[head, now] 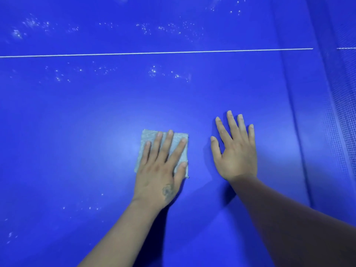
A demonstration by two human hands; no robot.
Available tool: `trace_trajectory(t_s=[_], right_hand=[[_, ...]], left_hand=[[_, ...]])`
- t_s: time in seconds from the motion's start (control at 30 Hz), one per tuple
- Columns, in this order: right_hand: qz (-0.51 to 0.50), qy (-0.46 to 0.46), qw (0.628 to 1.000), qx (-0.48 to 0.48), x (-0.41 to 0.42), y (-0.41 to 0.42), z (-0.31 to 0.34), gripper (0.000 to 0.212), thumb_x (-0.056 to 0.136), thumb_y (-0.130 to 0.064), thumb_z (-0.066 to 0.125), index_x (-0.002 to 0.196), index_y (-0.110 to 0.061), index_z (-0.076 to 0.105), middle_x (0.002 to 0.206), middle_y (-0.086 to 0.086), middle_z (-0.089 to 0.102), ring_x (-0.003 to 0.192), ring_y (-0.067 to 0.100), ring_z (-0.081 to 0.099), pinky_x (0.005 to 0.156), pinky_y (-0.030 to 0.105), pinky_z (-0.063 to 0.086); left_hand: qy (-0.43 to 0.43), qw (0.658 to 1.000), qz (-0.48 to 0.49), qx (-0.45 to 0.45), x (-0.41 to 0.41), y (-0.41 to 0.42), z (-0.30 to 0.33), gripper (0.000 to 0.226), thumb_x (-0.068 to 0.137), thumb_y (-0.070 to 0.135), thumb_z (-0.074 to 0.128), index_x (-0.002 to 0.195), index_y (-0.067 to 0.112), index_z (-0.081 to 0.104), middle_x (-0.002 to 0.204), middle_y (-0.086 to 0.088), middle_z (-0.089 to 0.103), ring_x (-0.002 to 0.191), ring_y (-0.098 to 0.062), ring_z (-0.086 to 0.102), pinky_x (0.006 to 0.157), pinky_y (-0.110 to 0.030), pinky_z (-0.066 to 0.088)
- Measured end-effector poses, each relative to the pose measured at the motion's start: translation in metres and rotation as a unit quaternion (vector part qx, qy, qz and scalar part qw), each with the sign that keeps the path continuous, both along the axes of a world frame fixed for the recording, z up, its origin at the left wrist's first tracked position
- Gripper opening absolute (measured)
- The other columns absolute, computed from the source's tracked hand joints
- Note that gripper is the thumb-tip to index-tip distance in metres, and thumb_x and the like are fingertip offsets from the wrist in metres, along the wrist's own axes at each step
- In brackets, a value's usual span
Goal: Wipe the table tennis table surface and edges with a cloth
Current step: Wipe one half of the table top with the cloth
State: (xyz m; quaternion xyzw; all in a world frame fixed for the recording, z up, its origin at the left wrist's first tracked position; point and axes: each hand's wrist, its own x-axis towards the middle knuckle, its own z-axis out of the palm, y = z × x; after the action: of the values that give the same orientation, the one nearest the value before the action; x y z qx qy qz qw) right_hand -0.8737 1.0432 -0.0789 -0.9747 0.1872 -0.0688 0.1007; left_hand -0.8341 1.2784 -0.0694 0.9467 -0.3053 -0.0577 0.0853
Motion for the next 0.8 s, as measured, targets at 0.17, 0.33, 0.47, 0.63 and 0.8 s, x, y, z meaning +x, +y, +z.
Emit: trace_trajectory(t_s=[0.17,0.33,0.47,0.63,0.8], right_hand=[[0.0,-0.005,1.0,0.002,0.001,-0.001,-0.001,0.057,0.108,-0.046,0.039,0.161,-0.026,0.044,0.174,0.002,0.027,0.163,0.031,0.017,0.129,0.058,0.014],[0.002,-0.01,1.0,0.005,0.001,0.0,0.0,0.057,0.107,-0.046,0.041,0.16,-0.025,0.046,0.174,0.002,0.027,0.162,0.032,0.018,0.129,0.058,0.015],[-0.004,0.0,1.0,0.005,0.002,0.0,0.0,0.058,0.107,-0.045,0.043,0.161,-0.026,0.044,0.175,0.001,0.024,0.163,0.03,0.017,0.129,0.057,0.015],[-0.001,0.019,1.0,-0.003,0.001,0.0,0.0,0.06,0.106,-0.046,0.042,0.163,-0.027,0.041,0.176,0.001,0.02,0.164,0.029,0.013,0.13,0.057,0.013],[-0.002,0.002,1.0,0.001,0.001,-0.001,-0.002,0.058,0.106,-0.043,0.046,0.162,-0.025,0.043,0.175,0.001,0.023,0.163,0.029,0.015,0.13,0.058,0.015]], left_hand=[[0.002,0.987,0.158,0.015,0.044,-0.002,-0.004,0.064,0.112,0.051,0.02,0.172,0.032,0.013,0.181,-0.005,0.006,0.167,-0.029,0.0,0.134,-0.054,0.005],[0.021,0.964,0.264,-0.021,0.089,-0.074,-0.005,0.067,0.11,0.05,0.015,0.173,0.029,0.006,0.18,-0.01,-0.004,0.166,-0.034,-0.009,0.133,-0.056,-0.006],[0.008,0.985,0.173,-0.028,0.083,-0.114,-0.008,0.065,0.112,0.049,0.018,0.173,0.029,0.007,0.181,-0.009,-0.003,0.166,-0.033,-0.008,0.133,-0.056,-0.002],[-0.022,0.999,0.012,-0.033,0.046,-0.085,-0.009,0.062,0.114,0.046,0.031,0.172,0.028,0.02,0.18,-0.006,0.011,0.167,-0.03,0.004,0.133,-0.056,0.012],[-0.004,0.999,0.045,-0.015,0.042,-0.029,-0.004,0.062,0.113,0.047,0.033,0.171,0.031,0.021,0.18,-0.003,0.011,0.167,-0.027,0.004,0.134,-0.055,0.011]])
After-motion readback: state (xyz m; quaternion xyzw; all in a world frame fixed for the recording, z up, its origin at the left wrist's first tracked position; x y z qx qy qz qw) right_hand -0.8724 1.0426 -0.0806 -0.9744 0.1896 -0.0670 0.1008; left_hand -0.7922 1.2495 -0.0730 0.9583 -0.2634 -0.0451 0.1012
